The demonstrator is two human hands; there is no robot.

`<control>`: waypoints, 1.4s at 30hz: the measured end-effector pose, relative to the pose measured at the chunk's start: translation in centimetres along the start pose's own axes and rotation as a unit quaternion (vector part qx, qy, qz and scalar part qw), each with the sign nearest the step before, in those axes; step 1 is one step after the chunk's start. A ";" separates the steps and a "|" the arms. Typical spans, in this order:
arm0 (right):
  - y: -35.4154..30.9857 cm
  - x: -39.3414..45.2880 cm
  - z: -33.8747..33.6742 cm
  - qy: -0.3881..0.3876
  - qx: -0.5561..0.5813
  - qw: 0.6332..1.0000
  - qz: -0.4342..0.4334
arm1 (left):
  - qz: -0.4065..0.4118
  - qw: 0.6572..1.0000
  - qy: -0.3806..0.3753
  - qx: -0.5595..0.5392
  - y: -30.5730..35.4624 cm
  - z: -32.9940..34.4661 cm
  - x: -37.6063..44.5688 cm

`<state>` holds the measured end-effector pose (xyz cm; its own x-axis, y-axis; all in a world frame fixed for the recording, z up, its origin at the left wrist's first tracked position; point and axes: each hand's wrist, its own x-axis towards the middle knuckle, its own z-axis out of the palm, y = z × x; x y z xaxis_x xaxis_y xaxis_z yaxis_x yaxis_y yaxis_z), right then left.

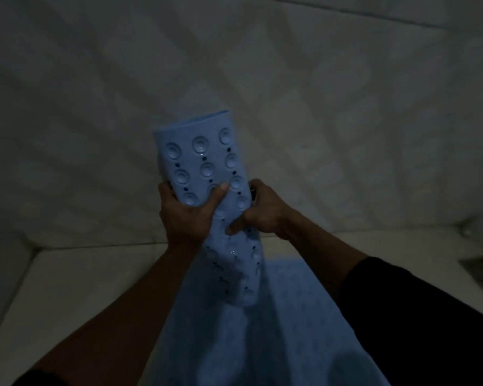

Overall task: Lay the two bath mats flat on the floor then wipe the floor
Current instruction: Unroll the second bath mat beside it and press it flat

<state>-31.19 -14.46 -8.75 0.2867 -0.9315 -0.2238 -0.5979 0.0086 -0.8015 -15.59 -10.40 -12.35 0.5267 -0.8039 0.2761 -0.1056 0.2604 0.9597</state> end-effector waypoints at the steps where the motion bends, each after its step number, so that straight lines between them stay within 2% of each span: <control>1: 0.5 -1.0 -1.2 0.019 0.011 1.000 0.021 | -0.011 1.000 -0.003 -0.019 0.1 1.2 -0.6; 3: 2.1 -3.2 -4.1 0.052 0.017 0.997 0.060 | -0.040 0.998 -0.020 -0.052 0.8 4.5 -2.7; 5: 3.5 -5.3 -6.2 0.053 0.023 0.994 0.088 | -0.085 0.994 -0.034 -0.063 1.0 7.0 -4.9; 10: 9.1 -10.7 -10.2 0.068 0.076 0.986 0.128 | -0.192 0.974 -0.112 -0.042 0.6 13.1 -9.3; 17: 19.5 -18.3 -13.7 0.117 0.192 0.966 0.126 | -0.248 0.948 -0.197 0.015 0.5 21.5 -17.4; 24: 29.2 -22.0 -15.9 0.178 0.166 0.968 0.061 | -0.293 0.928 -0.213 0.091 -0.1 28.3 -25.4; 26: 31.0 -22.7 -16.0 0.204 0.177 0.960 0.069 | -0.315 0.922 -0.207 0.094 -0.2 28.8 -27.1; 29: 32.9 -23.5 -15.9 0.210 0.214 0.949 0.096 | -0.303 0.916 -0.242 0.107 -0.3 28.5 -29.8; 32: 33.9 -24.2 -14.9 0.178 0.262 0.943 0.099 | -0.283 0.914 -0.250 0.150 -0.2 27.2 -32.5; 42: 36.8 -30.3 -7.8 0.043 0.372 0.913 0.162 | -0.311 0.894 -0.163 0.280 0.2 20.4 -42.8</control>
<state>-67.69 11.23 -27.11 0.1052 -0.8612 -0.4972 0.0419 0.5034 -0.8631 -55.31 13.16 -22.91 0.3656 -0.8374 -0.4063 -0.3323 -0.5252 0.7834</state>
